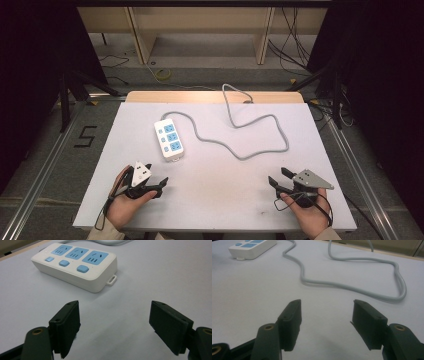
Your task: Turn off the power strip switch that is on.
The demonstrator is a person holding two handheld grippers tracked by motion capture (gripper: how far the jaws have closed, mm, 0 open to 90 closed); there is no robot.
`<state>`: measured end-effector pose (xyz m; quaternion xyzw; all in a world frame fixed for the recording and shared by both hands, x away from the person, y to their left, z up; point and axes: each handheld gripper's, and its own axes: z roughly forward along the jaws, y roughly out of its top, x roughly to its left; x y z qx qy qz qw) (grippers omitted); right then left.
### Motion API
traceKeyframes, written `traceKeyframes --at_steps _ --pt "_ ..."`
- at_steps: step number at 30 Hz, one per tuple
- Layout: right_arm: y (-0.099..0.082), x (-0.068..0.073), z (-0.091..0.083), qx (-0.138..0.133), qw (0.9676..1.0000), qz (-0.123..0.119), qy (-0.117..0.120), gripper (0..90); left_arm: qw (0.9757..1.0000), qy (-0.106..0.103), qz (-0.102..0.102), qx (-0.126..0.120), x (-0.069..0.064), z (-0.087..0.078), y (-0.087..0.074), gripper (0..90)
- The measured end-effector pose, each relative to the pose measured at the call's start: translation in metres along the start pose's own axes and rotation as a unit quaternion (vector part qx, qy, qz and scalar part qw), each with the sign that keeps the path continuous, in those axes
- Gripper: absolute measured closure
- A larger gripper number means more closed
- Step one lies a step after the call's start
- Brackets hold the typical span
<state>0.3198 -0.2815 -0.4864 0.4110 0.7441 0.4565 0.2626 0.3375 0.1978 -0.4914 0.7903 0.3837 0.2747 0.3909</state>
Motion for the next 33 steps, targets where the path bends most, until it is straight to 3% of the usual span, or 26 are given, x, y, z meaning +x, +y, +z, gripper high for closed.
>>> traceKeyframes --at_steps 10,12,14,17,19,21,26,33 --pt "-0.002 0.0 -0.004 -0.003 1.0 0.001 -0.004 41.4 1.0 0.0 0.004 -0.006 0.0 0.002 0.003 25.5" --pt "-0.002 -0.001 -0.004 -0.003 1.0 0.001 -0.005 41.3 1.0 0.002 0.003 -0.006 0.0 0.001 0.004 29.7" --pt "-0.002 0.0 -0.005 -0.003 1.0 0.002 -0.006 41.4 1.0 0.005 -0.002 -0.004 0.001 0.0 0.005 39.4" --pt "-0.002 0.0 -0.006 -0.003 1.0 0.001 -0.007 41.4 0.9999 0.01 -0.007 -0.003 0.002 -0.002 0.007 62.9" --pt "-0.002 0.0 -0.006 -0.003 1.0 0.001 -0.007 41.4 0.9999 0.017 0.002 -0.002 0.003 -0.004 0.01 78.8" --pt "-0.003 0.0 -0.007 -0.003 1.0 0.001 -0.007 41.4 0.9998 0.022 0.005 -0.001 0.004 -0.005 0.012 89.2" --pt "-0.003 -0.001 -0.007 -0.004 0.9999 0.004 -0.009 41.4 0.9994 0.028 -0.011 0.015 0.014 -0.001 0.019 89.5" --pt "-0.003 0.0 -0.004 -0.001 1.0 0.003 -0.005 41.4 0.9986 0.043 -0.012 0.027 0.033 0.007 0.037 89.4"
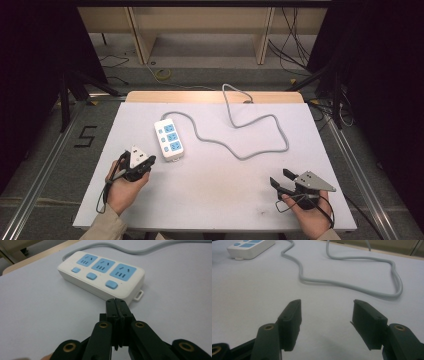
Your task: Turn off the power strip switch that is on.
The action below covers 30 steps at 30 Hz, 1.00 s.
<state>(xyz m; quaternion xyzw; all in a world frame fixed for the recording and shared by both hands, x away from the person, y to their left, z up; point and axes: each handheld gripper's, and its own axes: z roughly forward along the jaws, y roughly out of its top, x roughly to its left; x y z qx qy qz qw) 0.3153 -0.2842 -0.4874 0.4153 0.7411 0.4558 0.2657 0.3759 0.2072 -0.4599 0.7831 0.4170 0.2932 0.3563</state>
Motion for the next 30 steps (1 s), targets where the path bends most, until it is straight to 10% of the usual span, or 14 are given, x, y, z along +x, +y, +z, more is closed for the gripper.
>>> traceKeyframes --at_steps 30 --pt "-0.001 0.001 0.002 0.007 1.0 -0.004 0.002 41.5 0.9977 0.003 -0.018 0.065 0.048 0.064 0.064 89.7"
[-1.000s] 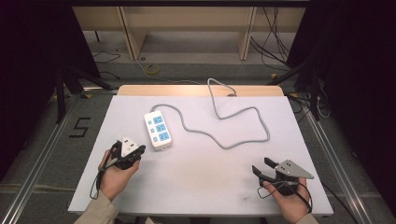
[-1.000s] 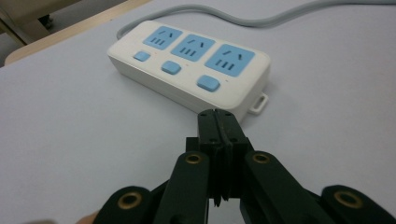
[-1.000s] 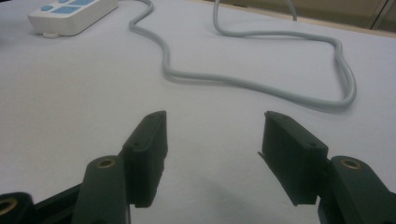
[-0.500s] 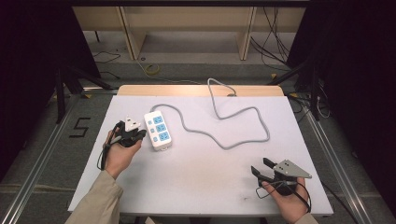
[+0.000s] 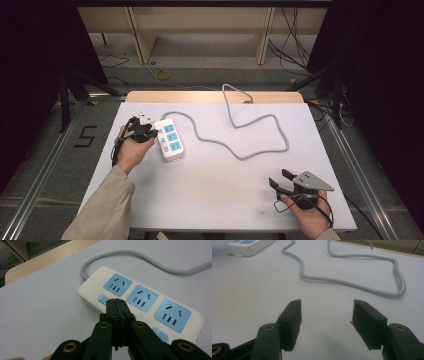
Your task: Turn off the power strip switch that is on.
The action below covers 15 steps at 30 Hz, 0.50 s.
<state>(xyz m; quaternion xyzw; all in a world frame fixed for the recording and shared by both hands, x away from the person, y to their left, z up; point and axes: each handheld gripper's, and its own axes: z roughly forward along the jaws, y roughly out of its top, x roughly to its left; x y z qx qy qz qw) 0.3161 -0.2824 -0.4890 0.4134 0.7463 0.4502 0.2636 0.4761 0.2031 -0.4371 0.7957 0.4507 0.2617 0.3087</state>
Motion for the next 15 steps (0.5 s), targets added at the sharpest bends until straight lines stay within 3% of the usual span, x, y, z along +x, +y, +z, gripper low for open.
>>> traceKeyframes --at_steps 15 --pt "0.0 0.0 0.0 0.0 1.0 0.0 0.001 41.5 0.9994 0.003 0.007 0.033 0.01 0.021 0.028 89.6"
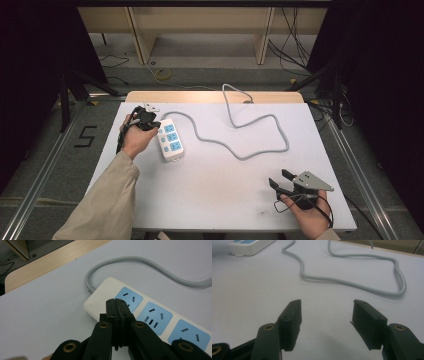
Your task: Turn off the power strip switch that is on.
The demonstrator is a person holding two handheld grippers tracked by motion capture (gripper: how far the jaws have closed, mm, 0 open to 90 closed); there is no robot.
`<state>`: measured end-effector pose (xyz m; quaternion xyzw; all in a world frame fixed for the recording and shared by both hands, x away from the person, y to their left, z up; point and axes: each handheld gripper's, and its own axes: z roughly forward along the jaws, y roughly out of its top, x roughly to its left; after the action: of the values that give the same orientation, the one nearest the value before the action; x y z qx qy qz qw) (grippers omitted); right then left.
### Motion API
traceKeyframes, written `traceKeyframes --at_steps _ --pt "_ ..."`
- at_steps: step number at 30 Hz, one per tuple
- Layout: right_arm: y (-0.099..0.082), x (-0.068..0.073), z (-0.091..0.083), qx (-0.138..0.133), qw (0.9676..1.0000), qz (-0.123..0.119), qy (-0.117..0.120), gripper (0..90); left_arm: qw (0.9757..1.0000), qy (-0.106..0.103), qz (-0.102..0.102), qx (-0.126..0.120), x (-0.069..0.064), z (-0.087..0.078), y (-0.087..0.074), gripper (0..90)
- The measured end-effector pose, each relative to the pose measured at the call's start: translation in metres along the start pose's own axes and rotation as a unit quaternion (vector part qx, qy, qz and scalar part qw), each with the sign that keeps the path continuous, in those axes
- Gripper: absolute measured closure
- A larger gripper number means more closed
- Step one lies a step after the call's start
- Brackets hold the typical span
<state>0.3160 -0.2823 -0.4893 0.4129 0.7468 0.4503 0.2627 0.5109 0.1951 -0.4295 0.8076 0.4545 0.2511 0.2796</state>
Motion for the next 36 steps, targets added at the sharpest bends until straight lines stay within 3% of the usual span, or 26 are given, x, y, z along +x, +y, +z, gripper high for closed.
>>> traceKeyframes --at_steps 9,26,36 --pt "0.0 0.0 0.0 0.0 1.0 0.0 0.0 41.5 0.9998 0.003 -0.005 0.019 0.003 0.012 0.006 89.6" --pt "0.0 0.0 0.001 0.001 1.0 -0.003 0.0 41.6 0.999 0.008 -0.015 0.041 0.012 0.02 0.002 89.6" --pt "0.0 0.0 0.001 0.001 1.0 -0.003 0.0 41.6 0.9982 0.005 -0.007 0.06 0.014 0.022 0.013 89.5"
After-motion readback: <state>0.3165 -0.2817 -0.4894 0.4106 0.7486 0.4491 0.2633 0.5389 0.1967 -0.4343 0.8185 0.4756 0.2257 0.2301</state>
